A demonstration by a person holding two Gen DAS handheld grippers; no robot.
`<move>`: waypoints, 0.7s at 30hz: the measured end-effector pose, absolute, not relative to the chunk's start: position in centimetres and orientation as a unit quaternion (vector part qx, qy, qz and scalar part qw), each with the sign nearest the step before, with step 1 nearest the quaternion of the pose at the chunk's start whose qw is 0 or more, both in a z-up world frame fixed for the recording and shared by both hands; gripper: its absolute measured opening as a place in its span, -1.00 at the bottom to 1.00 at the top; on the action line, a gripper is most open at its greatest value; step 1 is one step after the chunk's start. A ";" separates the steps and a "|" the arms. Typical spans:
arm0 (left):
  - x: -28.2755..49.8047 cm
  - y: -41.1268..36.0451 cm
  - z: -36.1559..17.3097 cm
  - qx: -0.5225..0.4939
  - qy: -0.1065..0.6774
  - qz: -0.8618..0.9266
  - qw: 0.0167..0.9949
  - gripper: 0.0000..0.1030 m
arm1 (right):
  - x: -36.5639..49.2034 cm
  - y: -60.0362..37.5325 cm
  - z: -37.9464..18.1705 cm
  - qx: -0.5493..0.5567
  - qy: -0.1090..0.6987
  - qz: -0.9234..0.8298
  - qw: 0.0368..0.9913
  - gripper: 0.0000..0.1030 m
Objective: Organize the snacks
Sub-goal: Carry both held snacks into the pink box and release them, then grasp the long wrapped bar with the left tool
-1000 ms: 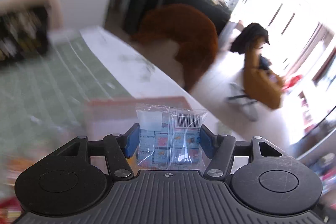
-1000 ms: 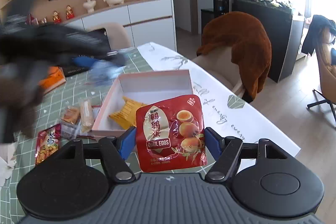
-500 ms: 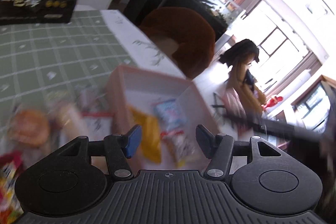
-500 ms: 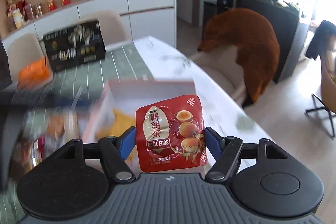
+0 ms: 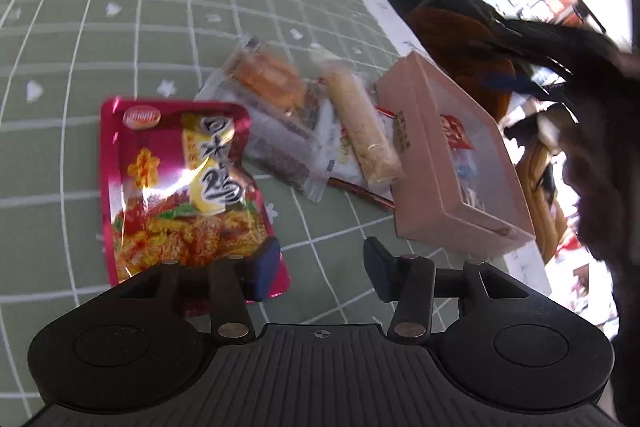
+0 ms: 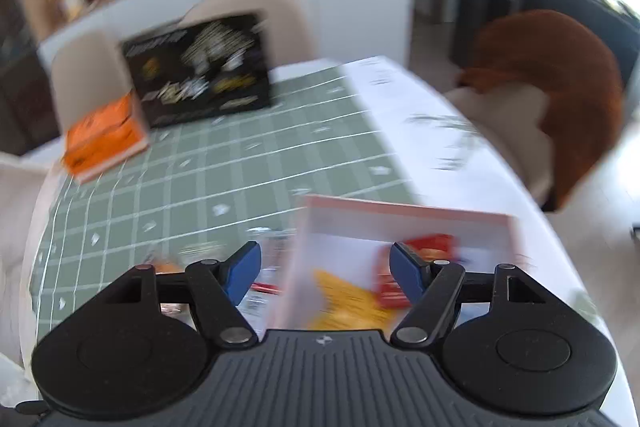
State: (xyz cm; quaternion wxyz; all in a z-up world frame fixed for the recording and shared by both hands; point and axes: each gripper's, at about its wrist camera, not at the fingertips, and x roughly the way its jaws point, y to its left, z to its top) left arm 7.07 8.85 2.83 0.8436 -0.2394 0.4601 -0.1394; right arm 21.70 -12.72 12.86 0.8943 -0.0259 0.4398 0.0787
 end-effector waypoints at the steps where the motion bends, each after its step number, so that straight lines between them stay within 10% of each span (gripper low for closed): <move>1: 7.2 8.7 3.2 -0.231 0.458 -0.145 0.846 0.00 | 22.5 -11.0 12.2 -0.043 0.444 0.082 0.891 0.01; 3: 7.0 8.3 3.9 -0.221 0.457 -0.157 0.847 0.00 | 24.7 -7.5 10.6 -0.087 0.464 0.090 0.877 -0.45; 21: 7.9 11.0 2.9 -0.284 0.466 -0.143 0.825 -0.04 | 28.1 -1.1 3.0 -0.258 0.534 0.109 0.798 -0.73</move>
